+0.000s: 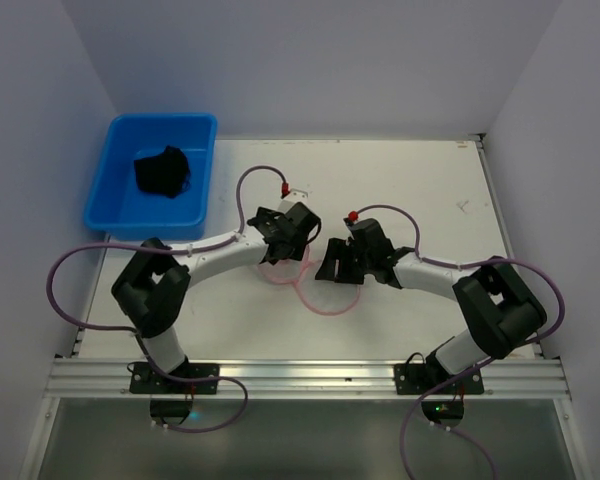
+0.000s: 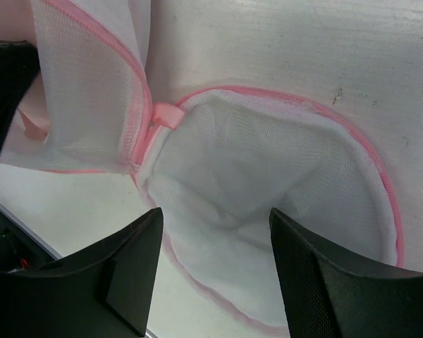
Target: Unzip the laundry bag and remove the bra
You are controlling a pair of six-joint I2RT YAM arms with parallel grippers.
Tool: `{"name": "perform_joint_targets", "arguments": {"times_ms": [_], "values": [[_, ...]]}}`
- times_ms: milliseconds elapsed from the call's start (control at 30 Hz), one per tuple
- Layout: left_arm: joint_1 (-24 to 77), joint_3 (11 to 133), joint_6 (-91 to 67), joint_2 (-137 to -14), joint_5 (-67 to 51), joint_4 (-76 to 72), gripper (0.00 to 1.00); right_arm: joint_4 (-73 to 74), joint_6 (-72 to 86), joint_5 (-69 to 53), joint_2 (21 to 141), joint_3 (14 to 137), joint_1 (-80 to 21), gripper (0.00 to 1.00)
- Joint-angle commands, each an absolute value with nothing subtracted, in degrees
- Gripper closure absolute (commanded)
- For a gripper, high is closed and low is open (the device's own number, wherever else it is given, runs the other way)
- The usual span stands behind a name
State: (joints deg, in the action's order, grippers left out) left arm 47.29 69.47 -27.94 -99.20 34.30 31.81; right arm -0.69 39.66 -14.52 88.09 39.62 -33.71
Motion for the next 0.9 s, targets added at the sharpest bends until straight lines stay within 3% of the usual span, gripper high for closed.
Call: {"name": "perform_joint_targets", "arguments": {"times_ms": [0,200,333,367,400,533,567,600,700,867], "values": [[46.67,67.86,-29.00,-101.33,34.11,27.17,0.11,0.35,39.55,-14.41,88.68,39.02,-33.75,0.36],[46.32,64.78,-29.71,-103.27,26.02,23.47,0.00,-1.04,39.37,-14.94,89.12,39.11,-33.75,0.36],[46.06,63.37,-30.23,-104.41,25.83,22.06,0.04,-1.14,39.29,-15.38,89.82,39.37,-33.66,0.35],[45.88,63.46,-30.23,-104.68,26.01,22.41,0.10,-1.06,39.29,-15.47,90.00,39.46,-33.66,0.35],[45.62,63.54,-30.15,-104.68,26.36,22.76,0.28,-0.97,39.29,-15.47,90.17,39.46,-33.66,0.36],[45.53,63.46,-29.71,-100.82,27.60,23.46,0.74,-0.88,39.37,-14.68,89.83,39.38,-33.66,0.36],[45.53,63.46,-29.27,-99.77,27.16,23.73,0.90,-0.79,39.55,-14.50,89.82,39.37,-33.75,0.36],[45.53,63.46,-28.22,-97.32,25.59,24.34,0.97,-0.62,39.55,-14.41,90.00,39.55,-33.66,0.36],[45.44,62.41,-25.67,-90.83,22.07,25.22,1.00,-0.18,39.73,-13.63,90.09,39.73,-33.58,0.36],[40.72,62.22,-19.26,-80.00,4.51,28.64,1.00,1.49,40.69,-13.09,91.32,40.17,-32.61,0.36]]}}
